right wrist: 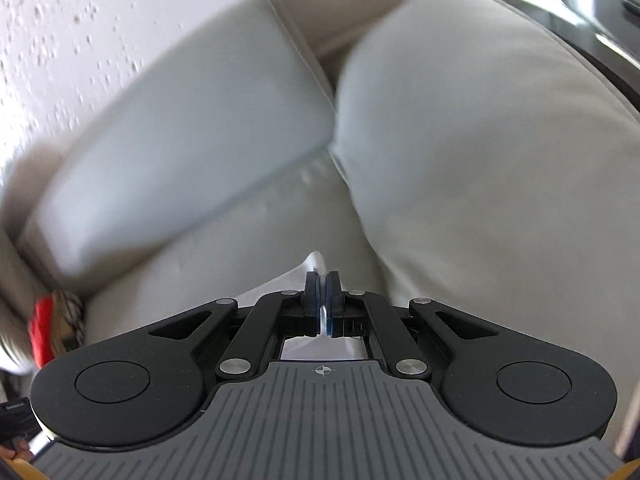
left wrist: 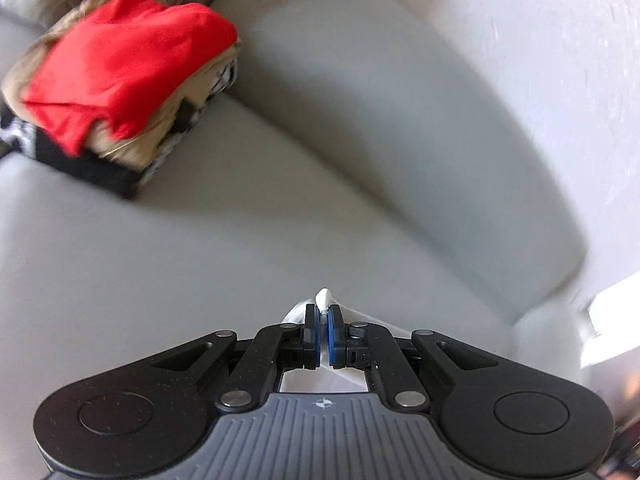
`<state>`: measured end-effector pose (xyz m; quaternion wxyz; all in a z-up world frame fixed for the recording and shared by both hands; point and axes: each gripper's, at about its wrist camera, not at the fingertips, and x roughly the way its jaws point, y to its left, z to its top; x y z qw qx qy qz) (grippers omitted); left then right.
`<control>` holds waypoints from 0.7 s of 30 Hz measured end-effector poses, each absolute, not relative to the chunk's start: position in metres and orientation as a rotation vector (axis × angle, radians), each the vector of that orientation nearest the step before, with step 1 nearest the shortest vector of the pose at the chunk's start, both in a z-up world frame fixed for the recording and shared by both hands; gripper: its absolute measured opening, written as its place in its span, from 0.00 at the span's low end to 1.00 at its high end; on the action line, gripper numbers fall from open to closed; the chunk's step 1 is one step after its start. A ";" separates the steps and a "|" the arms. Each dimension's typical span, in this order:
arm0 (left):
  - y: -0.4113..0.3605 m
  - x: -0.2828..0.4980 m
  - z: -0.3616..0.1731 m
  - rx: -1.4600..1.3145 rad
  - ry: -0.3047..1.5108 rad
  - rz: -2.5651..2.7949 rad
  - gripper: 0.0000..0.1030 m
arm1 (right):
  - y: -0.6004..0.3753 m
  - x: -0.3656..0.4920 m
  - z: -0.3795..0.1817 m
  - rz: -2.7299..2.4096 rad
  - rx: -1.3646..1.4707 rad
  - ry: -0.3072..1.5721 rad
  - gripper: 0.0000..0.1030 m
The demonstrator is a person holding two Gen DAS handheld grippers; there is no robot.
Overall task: Fold clothes
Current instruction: 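Fold the grasped side over the shirt body with both tools and release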
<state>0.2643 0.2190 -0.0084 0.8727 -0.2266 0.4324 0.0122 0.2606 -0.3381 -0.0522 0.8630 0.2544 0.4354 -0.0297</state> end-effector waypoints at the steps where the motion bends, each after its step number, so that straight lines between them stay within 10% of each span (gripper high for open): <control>1: 0.206 0.246 -0.007 -0.368 0.876 0.007 0.04 | -0.341 0.243 -0.057 -0.067 0.538 0.917 0.01; 8: 0.190 0.144 -0.027 -0.322 0.682 0.010 0.04 | -0.363 0.140 -0.078 -0.111 0.660 0.849 0.01; 21: 0.179 0.072 -0.054 -0.364 0.849 0.196 0.10 | -0.344 0.070 -0.101 -0.056 0.593 0.923 0.06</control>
